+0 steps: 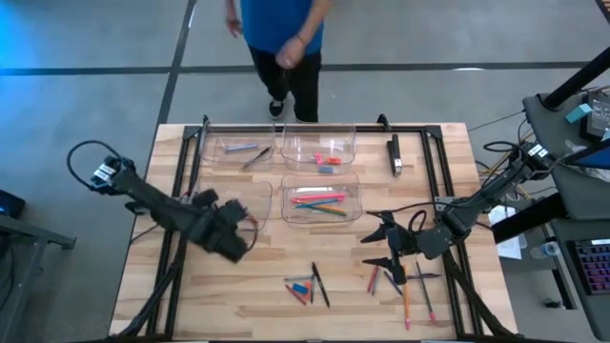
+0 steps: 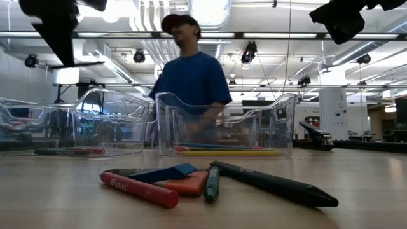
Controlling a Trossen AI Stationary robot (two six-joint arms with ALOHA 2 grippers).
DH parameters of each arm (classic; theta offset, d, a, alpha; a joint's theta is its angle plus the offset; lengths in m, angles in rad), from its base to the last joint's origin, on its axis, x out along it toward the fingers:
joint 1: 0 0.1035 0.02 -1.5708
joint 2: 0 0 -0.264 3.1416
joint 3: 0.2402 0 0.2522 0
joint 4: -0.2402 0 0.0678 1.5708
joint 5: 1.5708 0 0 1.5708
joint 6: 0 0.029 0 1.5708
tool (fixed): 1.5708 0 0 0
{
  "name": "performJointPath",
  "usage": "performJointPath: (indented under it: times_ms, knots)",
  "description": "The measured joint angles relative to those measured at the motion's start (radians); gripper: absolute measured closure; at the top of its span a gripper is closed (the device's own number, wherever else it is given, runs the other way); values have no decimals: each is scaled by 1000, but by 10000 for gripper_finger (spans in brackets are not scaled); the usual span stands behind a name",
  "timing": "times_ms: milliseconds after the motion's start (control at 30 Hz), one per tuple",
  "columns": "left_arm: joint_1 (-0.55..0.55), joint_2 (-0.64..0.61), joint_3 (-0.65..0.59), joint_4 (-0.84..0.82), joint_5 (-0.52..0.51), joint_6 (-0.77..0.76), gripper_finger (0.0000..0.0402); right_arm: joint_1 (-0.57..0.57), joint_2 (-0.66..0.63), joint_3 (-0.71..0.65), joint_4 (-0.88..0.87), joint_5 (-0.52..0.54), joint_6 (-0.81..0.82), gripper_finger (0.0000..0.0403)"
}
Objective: Sort crayons/erasers/pens/pencils in bins
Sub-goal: Put the left blue crayon into the bottom left transparent bin, then put the left gray crayon into the bottom left transparent bin
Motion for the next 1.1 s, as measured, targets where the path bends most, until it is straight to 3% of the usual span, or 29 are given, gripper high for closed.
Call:
performJointPath:
  times_ms: [267,533,667,733,900,1100]
  knots:
    - [189,54,-58,3,17,352,373,0,0,-5,-3,0,-2,156]
    - [228,69,-55,-6,19,393,232,0,0,-7,-3,0,-2,156]
    - [217,67,-22,24,45,346,186,0,0,-8,-3,0,-2,156]
    - [196,64,-14,144,49,348,181,0,0,-9,-3,0,-3,156]
    - [110,115,-18,592,81,558,178,0,0,-9,-4,0,-3,156]
    - [45,270,13,899,101,657,178,0,0,-10,-3,0,-2,156]
